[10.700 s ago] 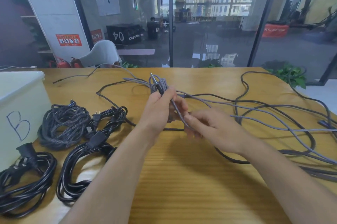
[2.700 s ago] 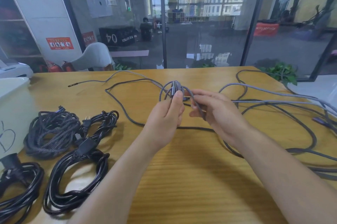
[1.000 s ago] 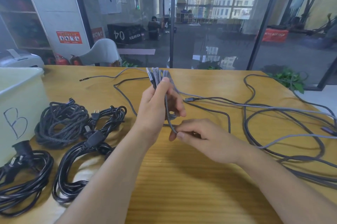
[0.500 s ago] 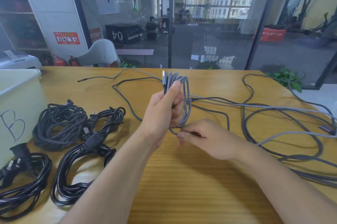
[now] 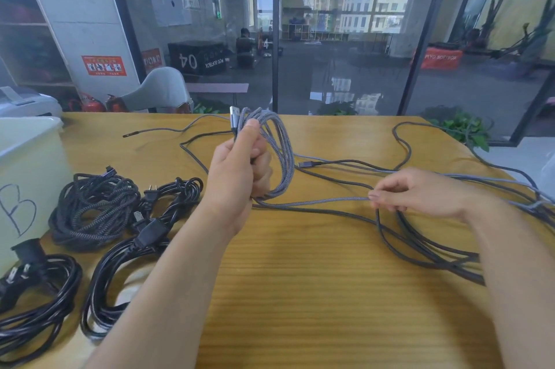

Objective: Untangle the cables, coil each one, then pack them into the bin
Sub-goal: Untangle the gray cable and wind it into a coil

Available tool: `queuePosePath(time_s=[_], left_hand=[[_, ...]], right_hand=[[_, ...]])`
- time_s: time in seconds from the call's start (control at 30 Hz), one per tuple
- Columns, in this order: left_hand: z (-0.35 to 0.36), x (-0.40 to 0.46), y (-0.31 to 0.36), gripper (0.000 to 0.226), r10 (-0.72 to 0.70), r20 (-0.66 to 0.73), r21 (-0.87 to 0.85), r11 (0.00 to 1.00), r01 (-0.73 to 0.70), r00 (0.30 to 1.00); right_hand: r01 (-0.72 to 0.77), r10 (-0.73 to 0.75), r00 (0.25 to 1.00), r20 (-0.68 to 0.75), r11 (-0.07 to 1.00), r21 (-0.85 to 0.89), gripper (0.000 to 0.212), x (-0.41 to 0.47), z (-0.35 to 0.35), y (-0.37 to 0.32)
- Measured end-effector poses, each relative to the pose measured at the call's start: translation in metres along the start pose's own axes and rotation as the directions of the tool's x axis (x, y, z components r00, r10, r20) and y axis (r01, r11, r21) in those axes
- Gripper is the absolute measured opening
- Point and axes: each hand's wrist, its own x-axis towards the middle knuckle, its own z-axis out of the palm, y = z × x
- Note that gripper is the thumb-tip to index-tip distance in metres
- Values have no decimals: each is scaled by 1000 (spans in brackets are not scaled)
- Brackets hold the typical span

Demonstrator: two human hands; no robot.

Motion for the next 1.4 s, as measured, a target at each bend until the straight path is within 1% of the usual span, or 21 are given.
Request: queuePosePath(time_s=[0.07,0.1,0.13,0.17,0.23,0.27,0.3,0.37,0.43,0.5,0.53,0.63,0.73,0.83,0.93,1.0,1.1,1.17,1.2,1.3,1.4], left_hand=[[2,-1,0,48,-13,24,13,1000,12,1000],[4,-2,-1,47,-20,43,30,999,19,999],[6,-3,-2,47,-27,69,56,998,23,997],[9,-4,-3,46,-33,101,86,996,25,994],[15,-6,-7,46,-45,168,148,989,20,985],[17,-6,-9,46,-52,196,182,983,16,979],[18,-7,-11,47,-60,215,218,976,12,975],[20,-8,-15,48,-80,228,279,960,14,970],[21,-8,-18,48,-101,223,316,948,26,970],[23,-8,-22,47,-111,222,350,936,28,969],[24,-8,-23,48,-112,223,368,930,23,968],[28,-9,-27,53,-102,231,418,909,-4,968],[33,-11,-32,55,-89,212,433,901,-12,973],[34,-10,-38,58,-67,175,440,898,-17,982],[31,-8,-41,61,-44,133,425,905,-17,990],[30,-7,-41,60,-14,108,417,908,-33,994],[29,-7,-39,54,39,95,413,908,-75,995],[29,-8,-37,53,43,90,411,908,-77,995],[28,-8,-37,52,39,86,405,912,-71,995],[28,-9,-35,52,34,89,365,929,-65,995],[26,-9,-33,65,62,110,367,925,-98,992]], right_hand=[[-125,99,975,-199,984,-125,59,4,1,-1],[-191,125,939,-321,964,-182,68,6,3,-5],[-240,119,890,-439,943,-231,72,9,5,-10],[-255,76,837,-542,930,-264,72,12,10,-14],[-209,-31,743,-668,938,-276,67,16,20,-21],[-155,-61,714,-697,958,-243,62,17,25,-24],[-84,-74,705,-705,979,-186,54,19,29,-26],[66,-64,735,-675,998,-24,39,19,37,-32],[183,-18,779,-626,962,201,33,18,40,-41],[273,26,828,-560,853,444,31,16,44,-50],[307,26,846,-532,791,529,27,14,48,-54],[401,13,849,-529,635,660,19,11,56,-62],[448,0,843,-538,552,703,13,10,64,-68],[434,-28,868,-495,525,732,10,6,68,-75],[415,-57,884,-465,556,720,23,3,69,-77],[421,-102,887,-451,580,697,29,3,69,-78],[455,-177,875,-450,615,644,24,4,73,-78],[472,-190,868,-458,600,646,21,4,74,-77],[473,-192,869,-456,591,653,22,4,73,-77],[452,-221,887,-406,598,661,37,0,70,-79],[412,-245,910,-334,616,672,50,-1,68,-80]])
